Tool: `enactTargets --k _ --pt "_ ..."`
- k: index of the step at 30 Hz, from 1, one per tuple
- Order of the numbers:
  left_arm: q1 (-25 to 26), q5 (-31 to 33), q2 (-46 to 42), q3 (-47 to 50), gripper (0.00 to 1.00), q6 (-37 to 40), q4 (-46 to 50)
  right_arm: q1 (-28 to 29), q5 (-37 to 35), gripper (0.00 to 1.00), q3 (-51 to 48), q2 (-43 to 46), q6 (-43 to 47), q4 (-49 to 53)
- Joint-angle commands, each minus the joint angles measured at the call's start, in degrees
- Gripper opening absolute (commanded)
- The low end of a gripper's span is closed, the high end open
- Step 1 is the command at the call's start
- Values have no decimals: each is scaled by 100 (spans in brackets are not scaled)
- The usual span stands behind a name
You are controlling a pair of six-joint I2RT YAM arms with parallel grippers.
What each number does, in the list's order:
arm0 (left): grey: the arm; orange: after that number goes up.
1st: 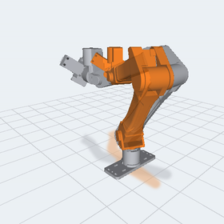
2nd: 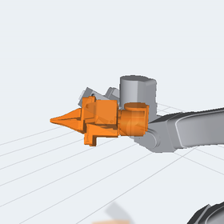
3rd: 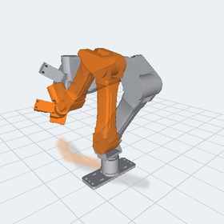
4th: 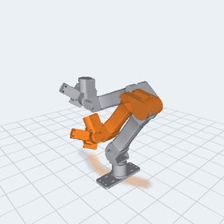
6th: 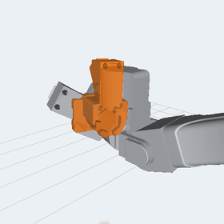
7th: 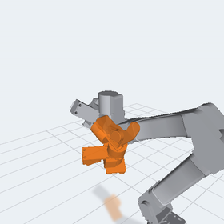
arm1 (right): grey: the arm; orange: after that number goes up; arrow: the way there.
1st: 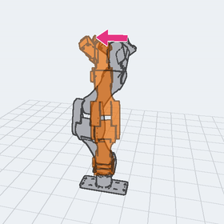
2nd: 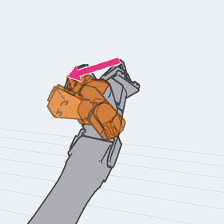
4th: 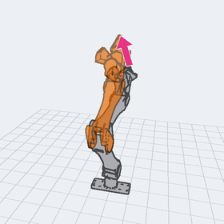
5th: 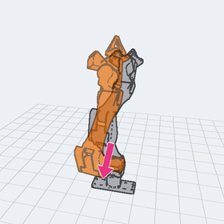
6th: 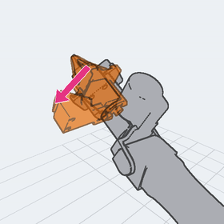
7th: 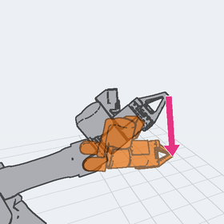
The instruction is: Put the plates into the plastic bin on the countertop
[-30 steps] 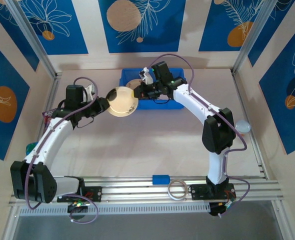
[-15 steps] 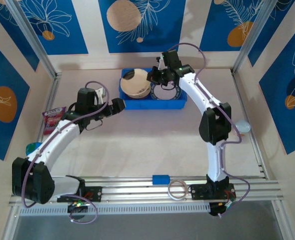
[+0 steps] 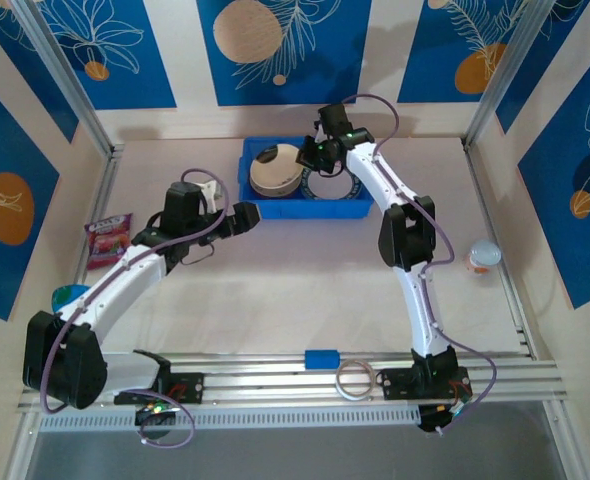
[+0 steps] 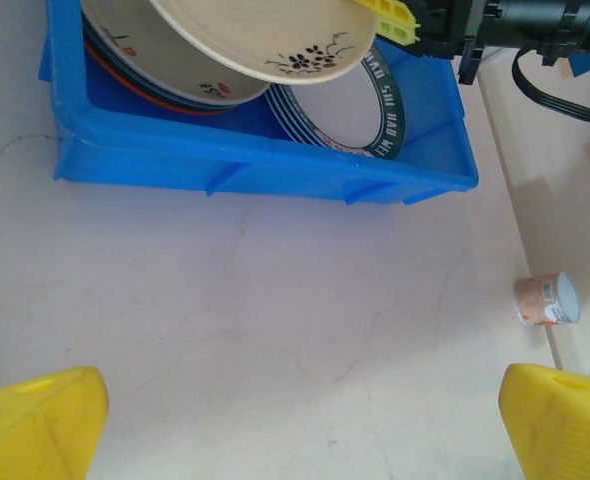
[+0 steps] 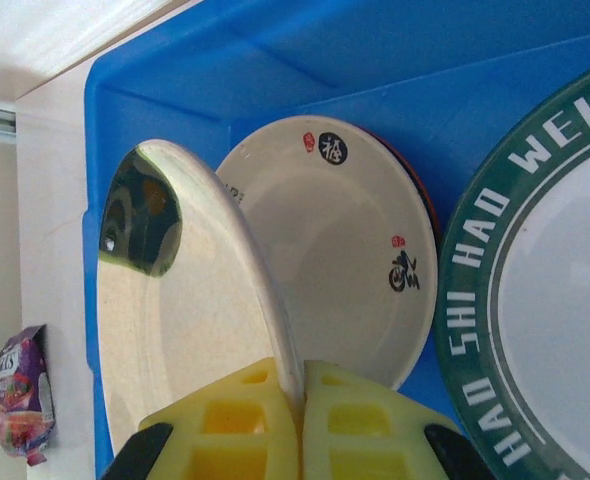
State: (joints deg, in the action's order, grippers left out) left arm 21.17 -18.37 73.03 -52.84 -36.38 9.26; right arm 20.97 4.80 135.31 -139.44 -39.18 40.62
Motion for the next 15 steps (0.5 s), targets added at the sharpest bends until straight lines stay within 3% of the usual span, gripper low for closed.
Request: enactTargets --k 1,12,15 --pt "63 88 -59 -15 100 -33 -167 -24 8 0 336 -218 -107 129" --pt "63 35 106 37 100 -80 -294 60 -100 0 1034 -831 -120 295" --pt "61 63 123 52 100 -68 -267 102 -183 4 1230 -953 -90 433"
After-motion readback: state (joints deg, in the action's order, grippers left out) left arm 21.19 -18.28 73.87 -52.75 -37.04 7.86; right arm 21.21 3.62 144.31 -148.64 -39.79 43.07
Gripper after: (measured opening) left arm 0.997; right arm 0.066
